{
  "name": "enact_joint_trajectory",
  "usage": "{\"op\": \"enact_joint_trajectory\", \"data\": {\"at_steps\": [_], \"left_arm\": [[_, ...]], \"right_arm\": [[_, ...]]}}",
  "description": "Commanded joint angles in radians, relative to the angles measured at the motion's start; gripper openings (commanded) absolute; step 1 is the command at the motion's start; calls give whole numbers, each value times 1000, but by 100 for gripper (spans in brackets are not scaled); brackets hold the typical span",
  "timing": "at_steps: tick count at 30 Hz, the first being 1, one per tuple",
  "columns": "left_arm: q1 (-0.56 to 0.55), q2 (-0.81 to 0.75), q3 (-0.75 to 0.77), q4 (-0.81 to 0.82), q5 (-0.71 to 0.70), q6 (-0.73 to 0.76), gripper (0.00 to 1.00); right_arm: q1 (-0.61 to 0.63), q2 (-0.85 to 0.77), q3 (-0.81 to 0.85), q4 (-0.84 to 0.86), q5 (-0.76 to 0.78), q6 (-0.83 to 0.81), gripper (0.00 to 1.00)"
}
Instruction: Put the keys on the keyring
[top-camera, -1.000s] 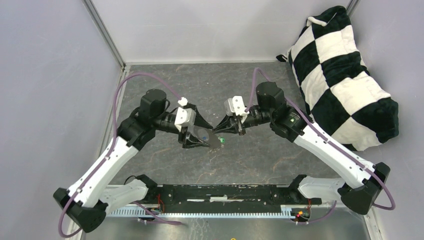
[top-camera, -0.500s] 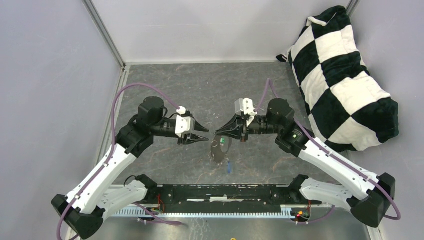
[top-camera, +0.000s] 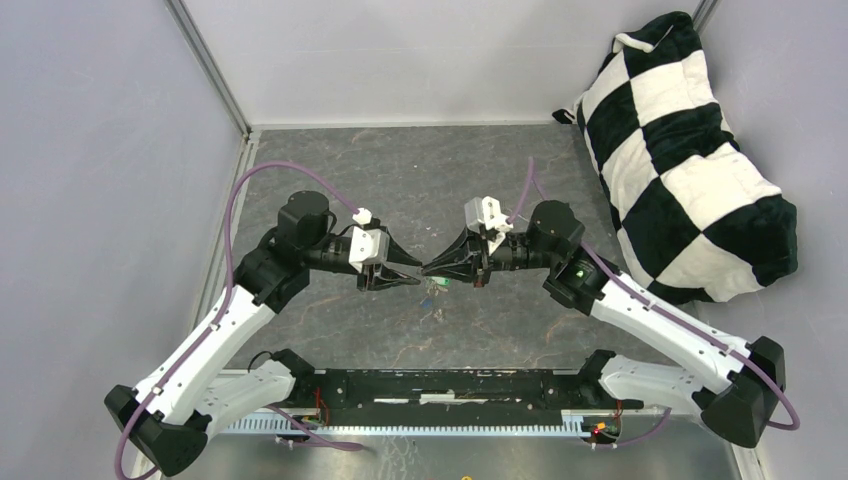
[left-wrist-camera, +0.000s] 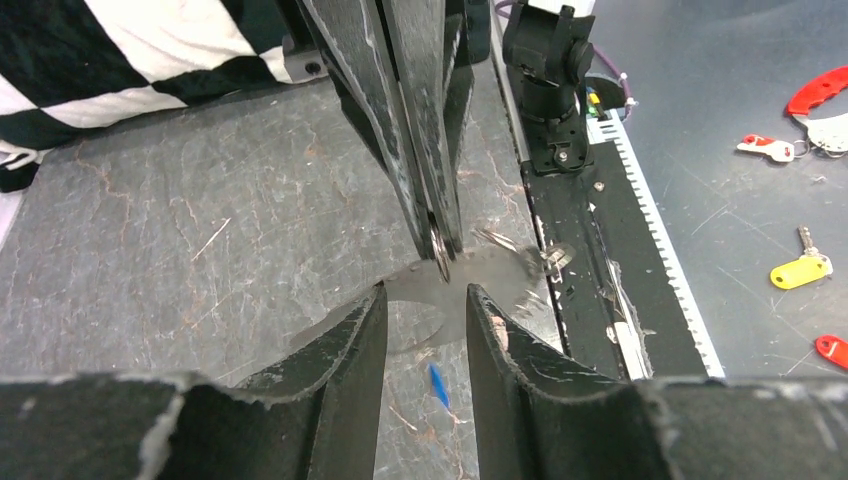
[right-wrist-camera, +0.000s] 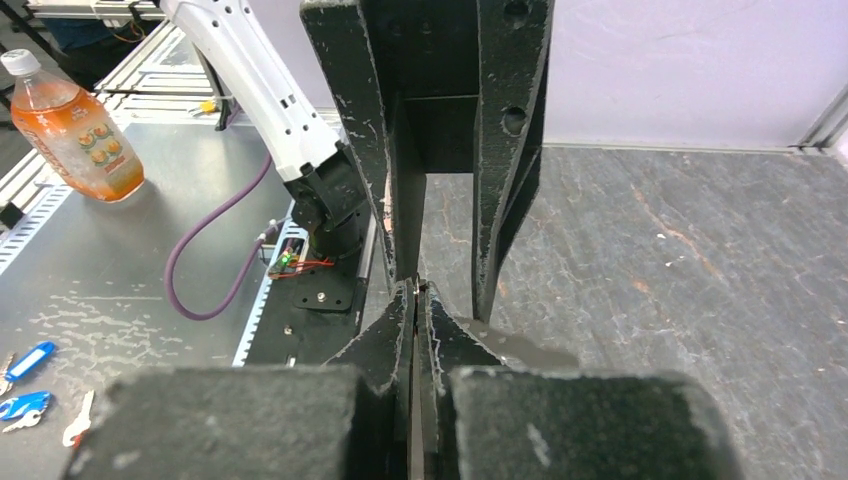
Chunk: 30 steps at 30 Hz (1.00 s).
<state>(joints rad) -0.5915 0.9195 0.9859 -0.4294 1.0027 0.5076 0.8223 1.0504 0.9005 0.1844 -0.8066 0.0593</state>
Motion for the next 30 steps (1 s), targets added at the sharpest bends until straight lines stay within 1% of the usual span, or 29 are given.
{"op": "enact_joint_trajectory", "data": {"at_steps": [1,4,6,10,12,17,20,30], "left_arm": [[-5,4,10,54,53,-56,41],[-4,5,16,55,56,-66,40],[-4,1,14,49,60,-64,36],[-4,-4,10,11,61,-27,18],[-5,-1,11,-20,57,1,13],[-4,-6,13,-37,32,20,9],[-4,-9,11,-44,20,30,3],[-4,-22,-7,-64,2,52,2]], "right_arm": [[24,25,32,71,-7,20,1],[29,37,47,38,9,3,1],[34,39,50,26,13,-5,1],[39,36,55,9,30,-17,1],[41,34,58,2,33,-20,1],[47,41,84,-54,47,-51,1],[50,49,100,-89,60,-71,1],[52,62,153,-125,55,-76,1]]}}
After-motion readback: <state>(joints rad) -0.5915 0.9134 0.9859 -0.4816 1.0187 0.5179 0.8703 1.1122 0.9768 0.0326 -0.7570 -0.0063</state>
